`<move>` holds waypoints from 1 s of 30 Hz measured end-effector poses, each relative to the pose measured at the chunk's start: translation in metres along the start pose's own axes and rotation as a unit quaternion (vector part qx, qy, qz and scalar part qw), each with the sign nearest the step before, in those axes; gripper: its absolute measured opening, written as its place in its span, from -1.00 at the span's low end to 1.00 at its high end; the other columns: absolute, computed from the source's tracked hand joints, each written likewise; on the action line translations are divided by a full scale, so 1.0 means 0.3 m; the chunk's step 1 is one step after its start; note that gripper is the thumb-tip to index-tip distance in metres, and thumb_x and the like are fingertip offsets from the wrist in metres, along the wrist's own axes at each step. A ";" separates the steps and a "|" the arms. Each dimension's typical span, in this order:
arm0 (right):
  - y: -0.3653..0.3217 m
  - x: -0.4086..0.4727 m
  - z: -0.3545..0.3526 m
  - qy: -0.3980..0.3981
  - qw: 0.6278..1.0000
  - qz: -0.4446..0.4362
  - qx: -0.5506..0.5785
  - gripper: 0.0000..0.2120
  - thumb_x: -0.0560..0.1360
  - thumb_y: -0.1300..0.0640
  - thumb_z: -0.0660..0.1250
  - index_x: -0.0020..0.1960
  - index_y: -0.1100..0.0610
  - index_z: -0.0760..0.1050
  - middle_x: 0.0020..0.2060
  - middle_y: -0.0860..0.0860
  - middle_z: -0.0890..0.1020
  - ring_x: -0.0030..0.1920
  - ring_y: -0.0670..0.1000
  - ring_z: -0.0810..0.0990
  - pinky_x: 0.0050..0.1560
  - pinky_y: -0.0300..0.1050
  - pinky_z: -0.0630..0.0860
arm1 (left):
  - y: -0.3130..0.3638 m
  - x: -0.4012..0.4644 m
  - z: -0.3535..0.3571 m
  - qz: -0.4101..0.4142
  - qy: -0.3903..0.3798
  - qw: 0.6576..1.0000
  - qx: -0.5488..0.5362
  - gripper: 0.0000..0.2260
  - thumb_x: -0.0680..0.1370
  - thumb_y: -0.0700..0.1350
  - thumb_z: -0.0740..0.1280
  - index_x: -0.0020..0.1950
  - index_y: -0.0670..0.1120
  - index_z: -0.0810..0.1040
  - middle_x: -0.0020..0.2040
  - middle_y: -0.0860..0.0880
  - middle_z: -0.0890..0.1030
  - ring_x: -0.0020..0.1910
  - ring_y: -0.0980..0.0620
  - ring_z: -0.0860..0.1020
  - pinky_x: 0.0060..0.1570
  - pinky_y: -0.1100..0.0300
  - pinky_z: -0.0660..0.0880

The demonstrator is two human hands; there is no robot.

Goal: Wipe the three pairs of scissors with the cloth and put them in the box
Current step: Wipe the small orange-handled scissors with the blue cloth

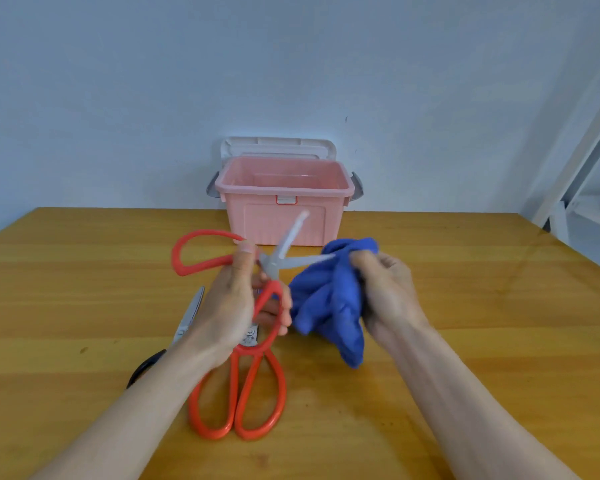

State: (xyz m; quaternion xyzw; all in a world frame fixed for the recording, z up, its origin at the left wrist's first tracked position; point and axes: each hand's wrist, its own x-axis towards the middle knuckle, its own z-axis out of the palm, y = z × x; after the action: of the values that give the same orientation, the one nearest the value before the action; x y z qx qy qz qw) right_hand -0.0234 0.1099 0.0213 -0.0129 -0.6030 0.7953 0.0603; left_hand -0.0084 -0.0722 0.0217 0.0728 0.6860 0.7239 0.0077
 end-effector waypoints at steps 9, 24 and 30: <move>0.002 -0.002 -0.015 -0.067 0.997 0.029 0.027 -0.81 0.41 0.16 0.44 -0.08 0.29 0.61 -0.23 0.22 0.54 -0.29 0.12 0.51 -0.25 -0.09 0.48 | -0.004 0.008 -0.015 0.004 0.034 0.999 0.033 -0.25 0.57 0.29 -0.11 -0.40 -0.26 0.51 -0.44 -0.28 0.53 -0.50 -0.18 0.52 -0.46 0.12 0.49; 0.011 -0.012 -0.013 -0.103 0.953 -0.093 -0.269 -0.79 0.46 0.29 0.38 -0.21 0.01 0.65 -0.33 0.04 0.66 -0.30 -0.09 0.59 -0.21 -0.14 0.55 | -0.032 -0.003 0.005 -0.001 -0.023 0.994 0.107 -0.35 0.61 0.23 -0.07 -0.08 -0.37 0.41 -0.37 -0.16 0.60 -0.43 -0.20 0.56 -0.36 -0.02 0.57; 0.010 0.015 -0.065 -0.114 0.944 -0.074 -0.301 -0.76 0.47 0.37 0.31 -0.34 0.19 0.54 -0.37 -0.17 0.64 -0.34 -0.14 0.59 -0.27 -0.23 0.50 | -0.018 0.019 -0.021 -0.015 -0.007 0.995 0.095 -0.46 0.64 0.19 -0.06 -0.20 -0.23 0.40 -0.40 -0.18 0.57 -0.49 -0.14 0.53 -0.45 0.09 0.50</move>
State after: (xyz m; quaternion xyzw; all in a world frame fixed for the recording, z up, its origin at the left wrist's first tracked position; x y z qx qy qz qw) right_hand -0.0263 0.1284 0.0134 0.1052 -0.8162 0.5664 0.0428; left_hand -0.0152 -0.0776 0.0166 0.0683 0.7528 0.6545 0.0166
